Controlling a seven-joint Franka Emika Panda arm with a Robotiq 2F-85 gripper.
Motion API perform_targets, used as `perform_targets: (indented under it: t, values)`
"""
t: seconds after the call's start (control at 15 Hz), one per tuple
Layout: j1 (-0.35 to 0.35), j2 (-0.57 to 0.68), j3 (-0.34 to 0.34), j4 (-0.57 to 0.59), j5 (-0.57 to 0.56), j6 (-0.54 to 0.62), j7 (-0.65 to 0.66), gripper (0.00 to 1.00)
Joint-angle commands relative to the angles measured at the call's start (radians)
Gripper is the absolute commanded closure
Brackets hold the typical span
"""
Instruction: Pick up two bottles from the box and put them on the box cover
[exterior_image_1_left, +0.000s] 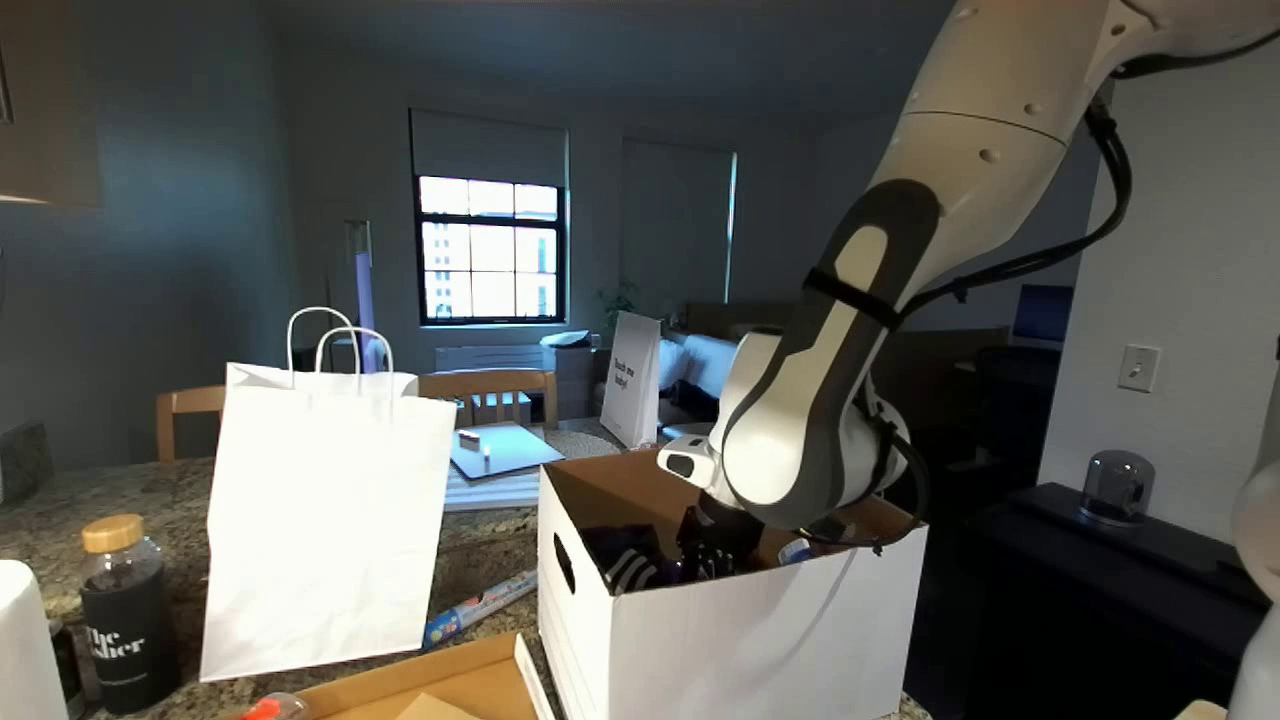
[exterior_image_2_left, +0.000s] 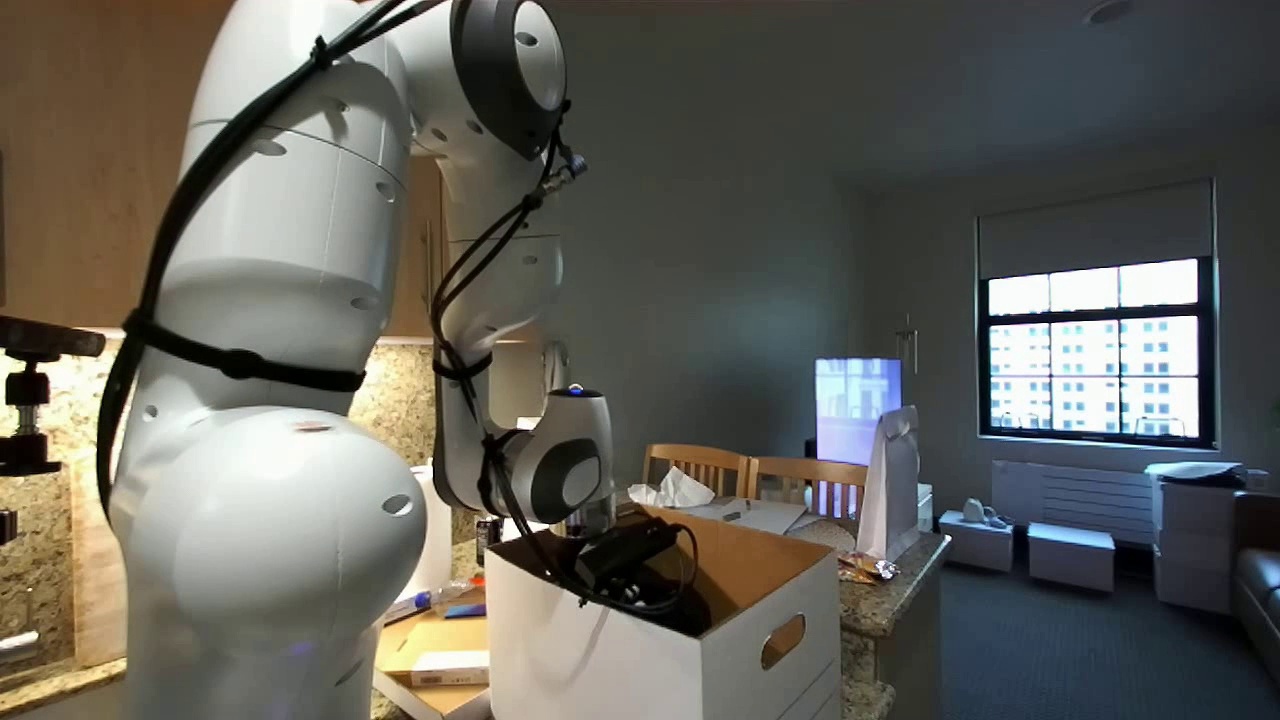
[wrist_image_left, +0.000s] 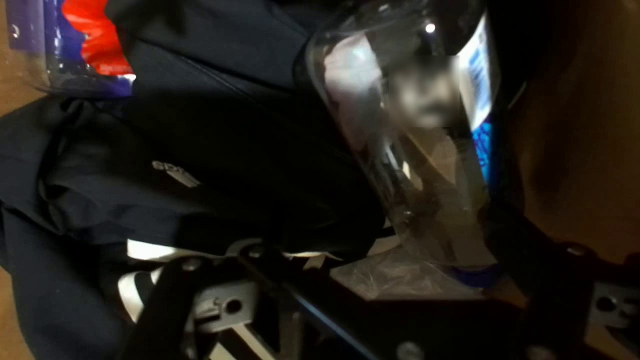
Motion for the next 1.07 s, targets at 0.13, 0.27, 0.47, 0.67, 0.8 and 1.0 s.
perform_targets:
  t: [0.13, 0.27, 0.47, 0.67, 0.8, 1.0]
  values:
    - [0.011, -0.030, -0.015, -0.040, -0.021, -0.038, 0.011, 0.00]
    - [0.000, -0.041, -0.024, -0.030, -0.017, -0.082, 0.007, 0.00]
    - [-0.005, -0.065, -0.026, -0.021, -0.003, -0.142, 0.001, 0.00]
    - [0.053, -0.063, -0.061, -0.013, 0.012, -0.186, -0.004, 0.00]
    - [0.076, -0.075, -0.079, -0.014, 0.008, -0.199, 0.005, 0.00]
    - [0.107, -0.095, -0.112, -0.022, -0.014, -0.208, 0.026, 0.00]
